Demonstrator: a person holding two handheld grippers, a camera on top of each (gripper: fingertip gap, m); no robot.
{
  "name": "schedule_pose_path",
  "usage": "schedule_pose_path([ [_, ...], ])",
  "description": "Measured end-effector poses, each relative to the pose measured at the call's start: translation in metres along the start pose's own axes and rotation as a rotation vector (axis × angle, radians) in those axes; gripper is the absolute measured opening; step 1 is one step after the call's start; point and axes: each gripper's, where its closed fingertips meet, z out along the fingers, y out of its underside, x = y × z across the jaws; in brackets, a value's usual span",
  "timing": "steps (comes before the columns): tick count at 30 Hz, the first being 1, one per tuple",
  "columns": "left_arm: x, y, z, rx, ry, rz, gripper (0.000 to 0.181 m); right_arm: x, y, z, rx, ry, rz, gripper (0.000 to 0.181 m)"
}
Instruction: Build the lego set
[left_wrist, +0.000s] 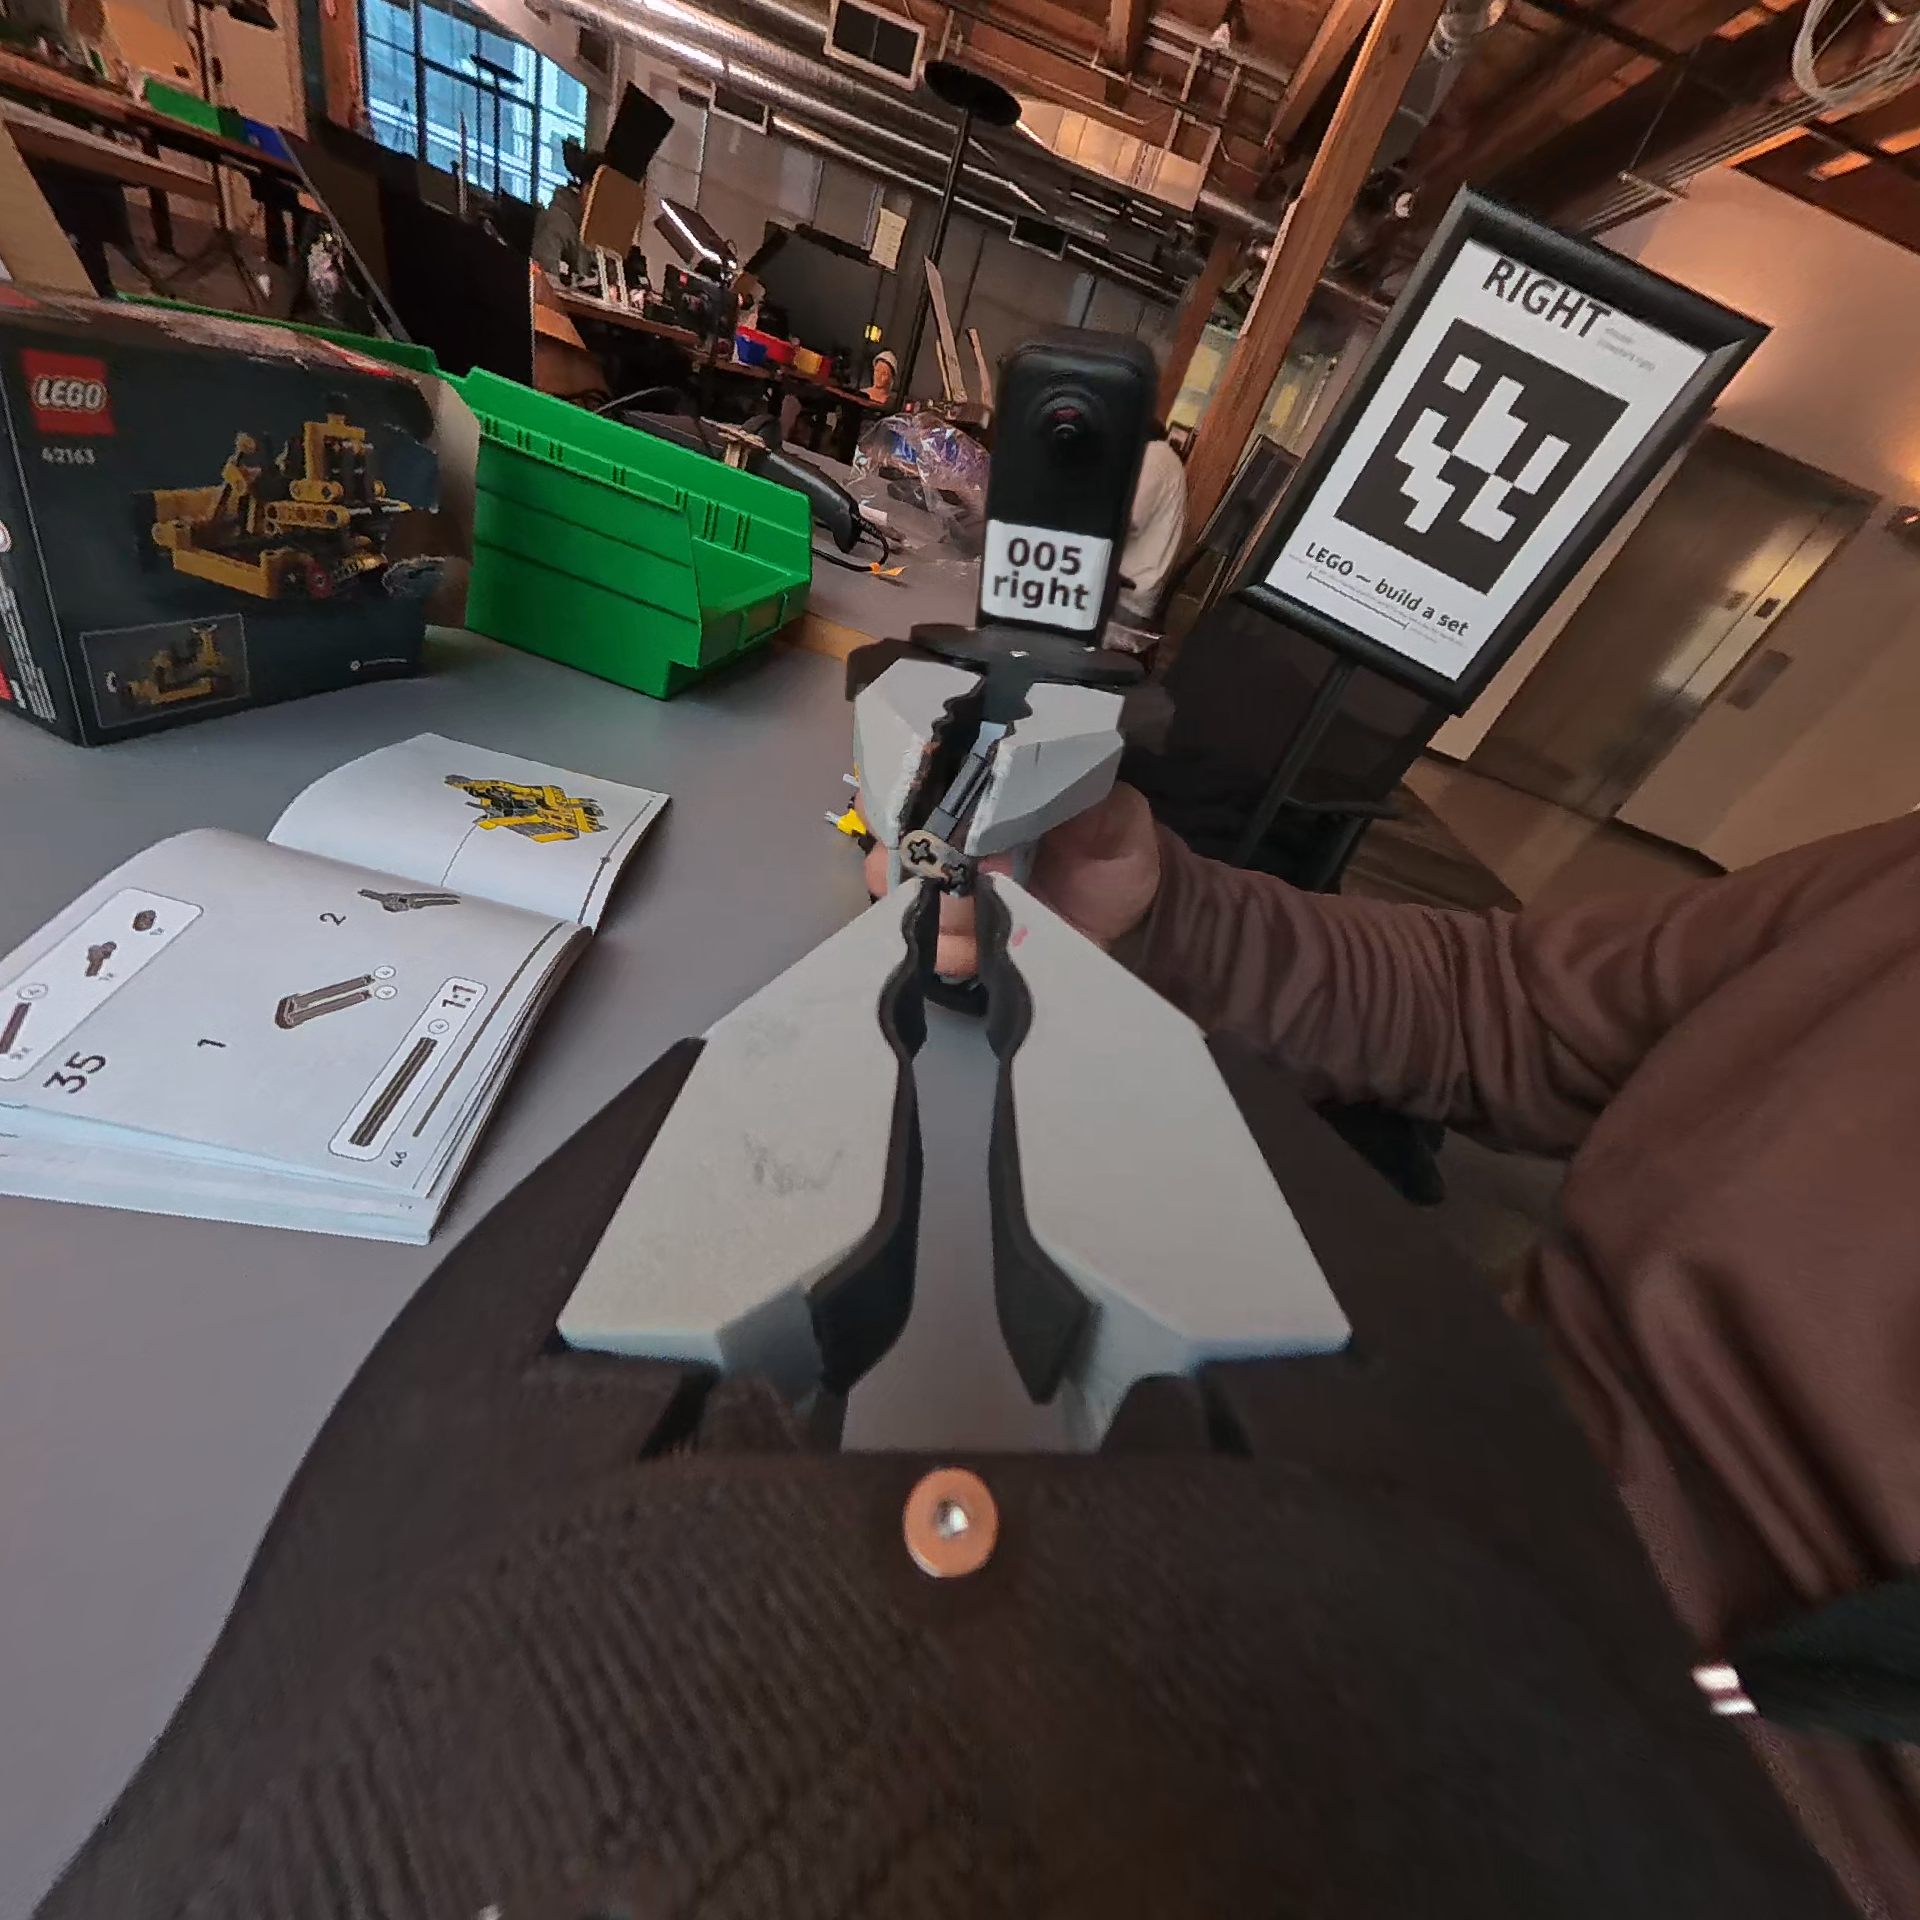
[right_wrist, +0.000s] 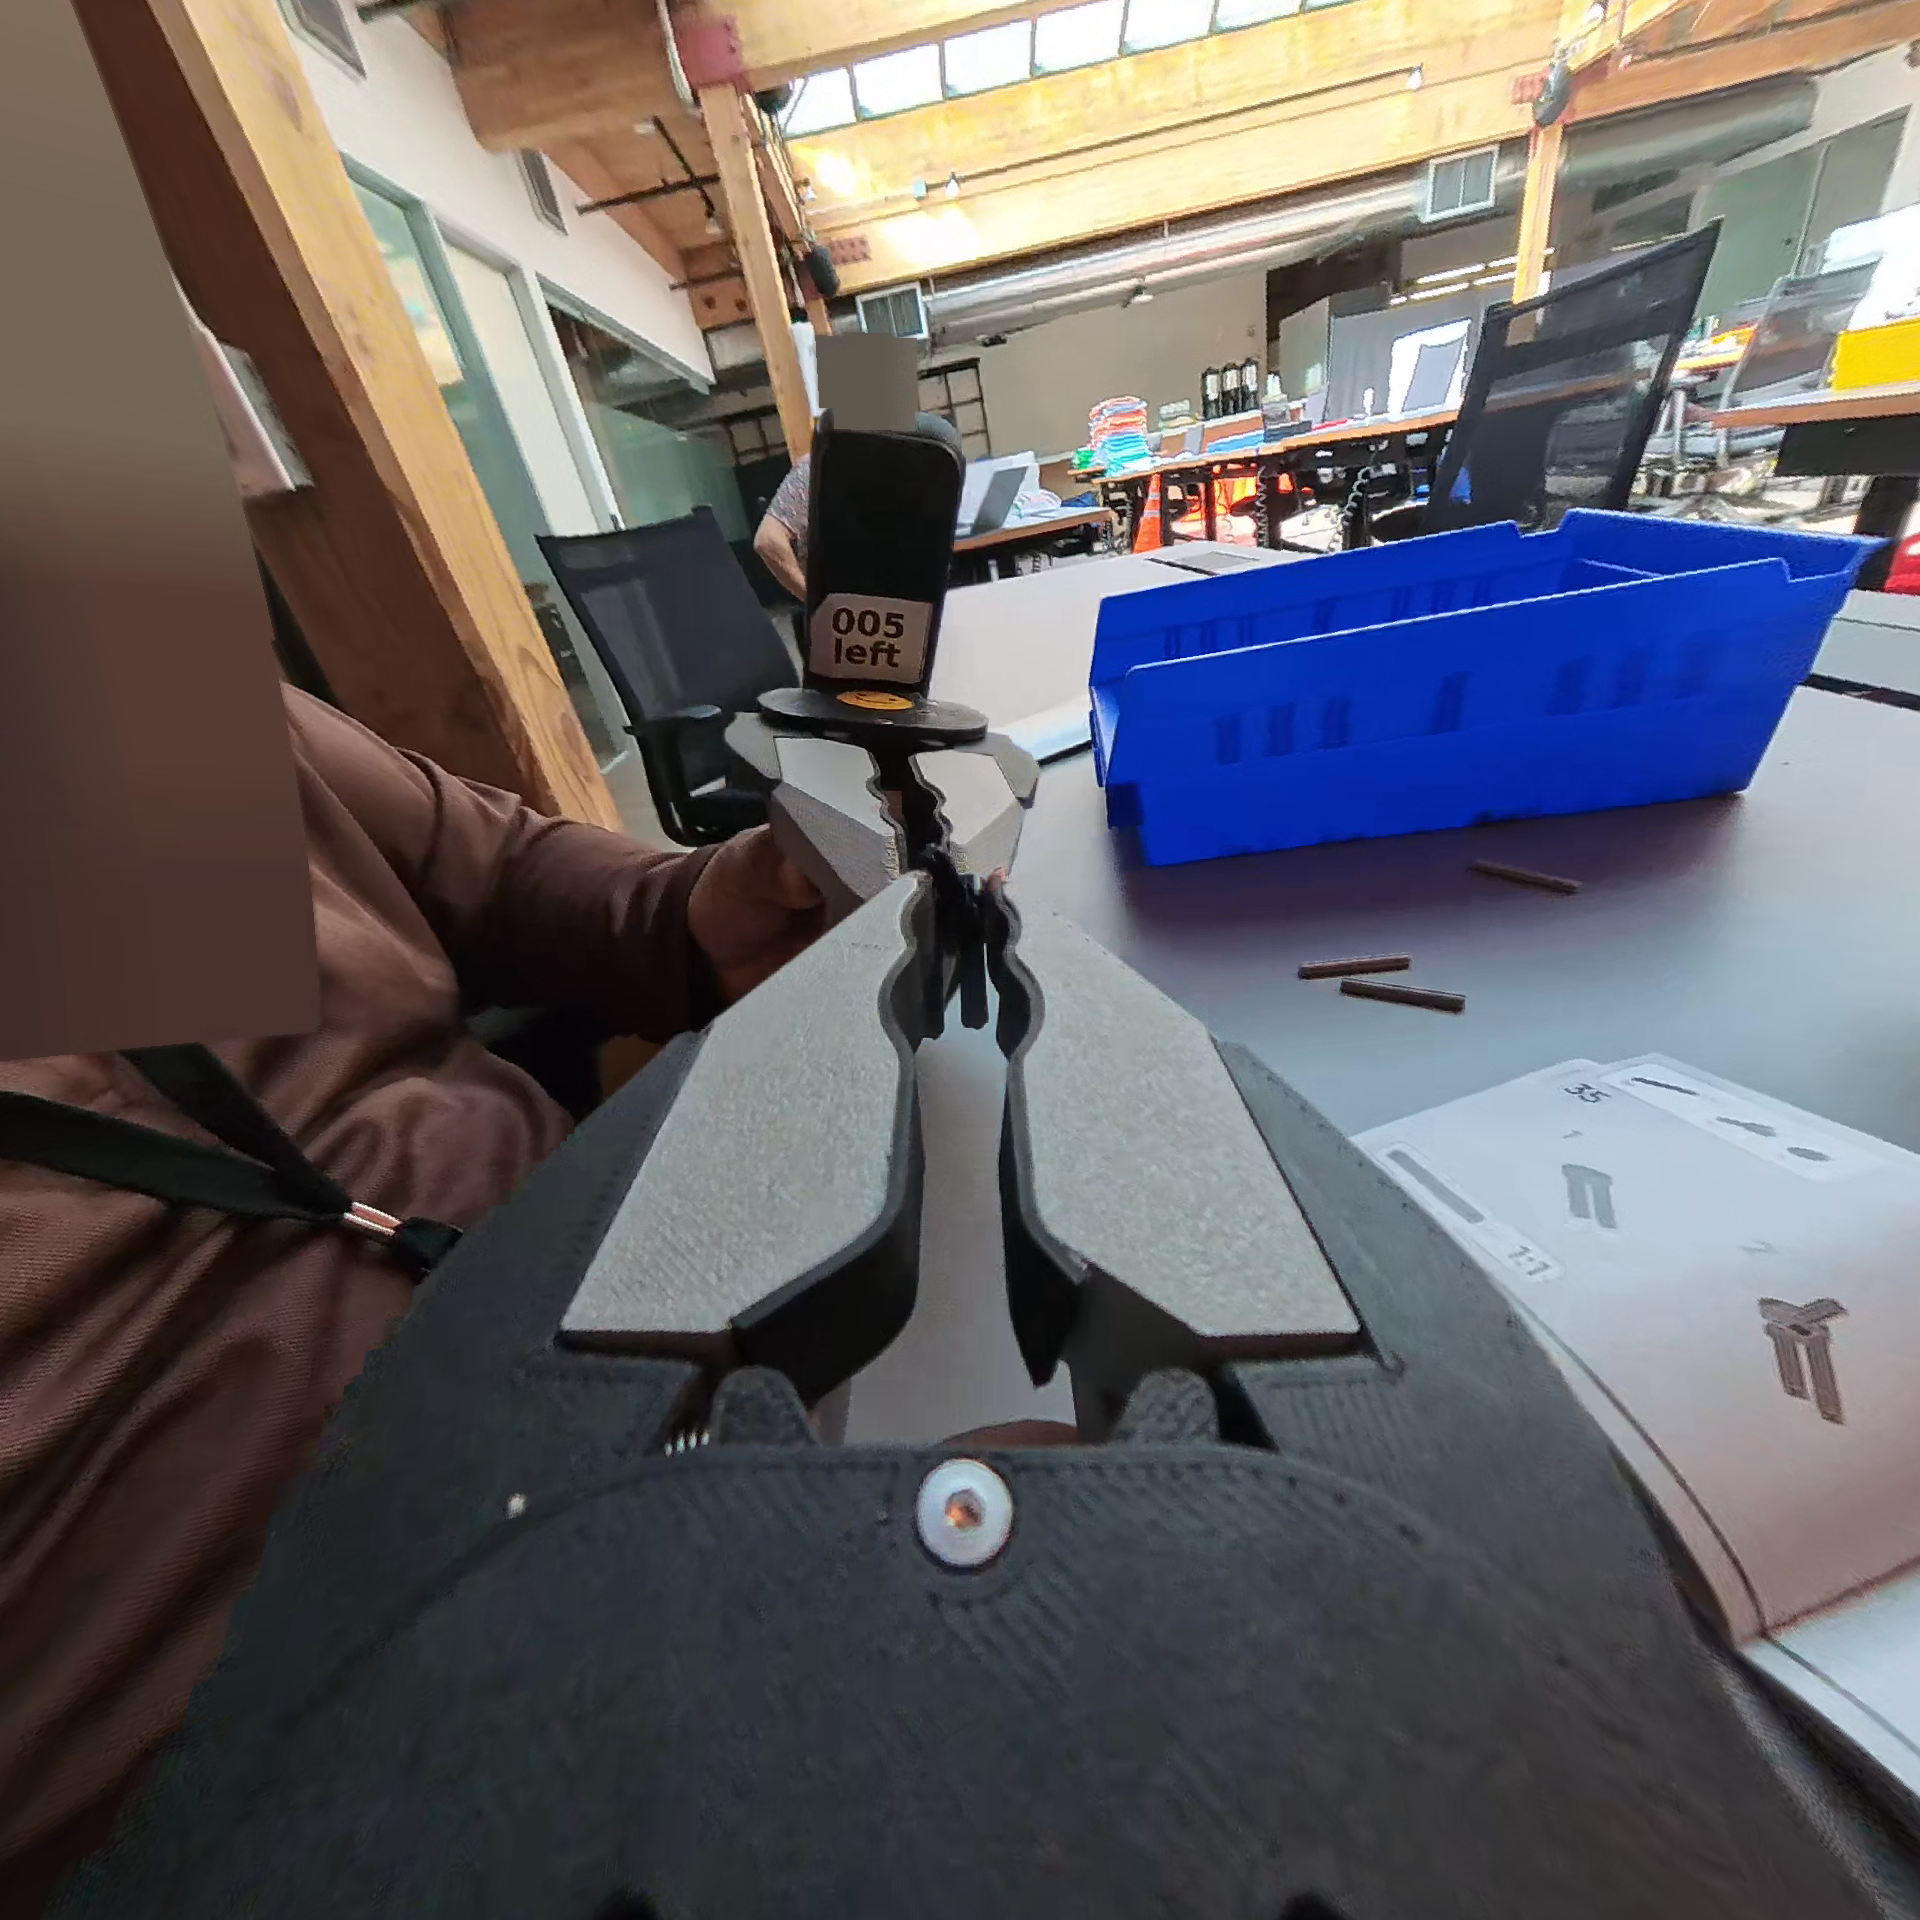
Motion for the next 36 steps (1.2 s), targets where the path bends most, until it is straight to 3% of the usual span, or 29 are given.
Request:
schedule_pose_path([
  [5, 0.007, -0.001, 0.000, -0.003, 0.014, 0.042, 0.000, -0.006, -0.005, -0.001, 0.032, -0.049, 0.008, 0.001],
  [7, -0.003, 0.004, 0.000, -0.021, -0.043, 0.057, 0.000, -0.016, -0.008, -0.001, 0.050, -0.099, -0.002, 0.001],
  [15, 0.008, 0.002, -0.002, -0.062, 0.020, 0.044, 0.000, -0.002, -0.007, -0.004, 0.022, 0.050, -0.162, 0.001],
  [24, 0.012, -0.007, -0.010, -0.022, 0.195, -0.219, 0.018, -0.012, 0.006, 0.004, -0.112, 0.158, -0.575, 0.001],
  [29, 0.006, 0.001, -0.011, -0.043, 0.201, -0.271, 0.020, -0.013, 0.008, 0.004, -0.137, 0.201, -0.669, 0.001],
  [36, 0.011, 0.003, -0.010, -0.048, 0.281, -0.350, 0.023, -0.019, 0.004, 0.005, -0.083, 0.156, -0.655, 0.001],
])
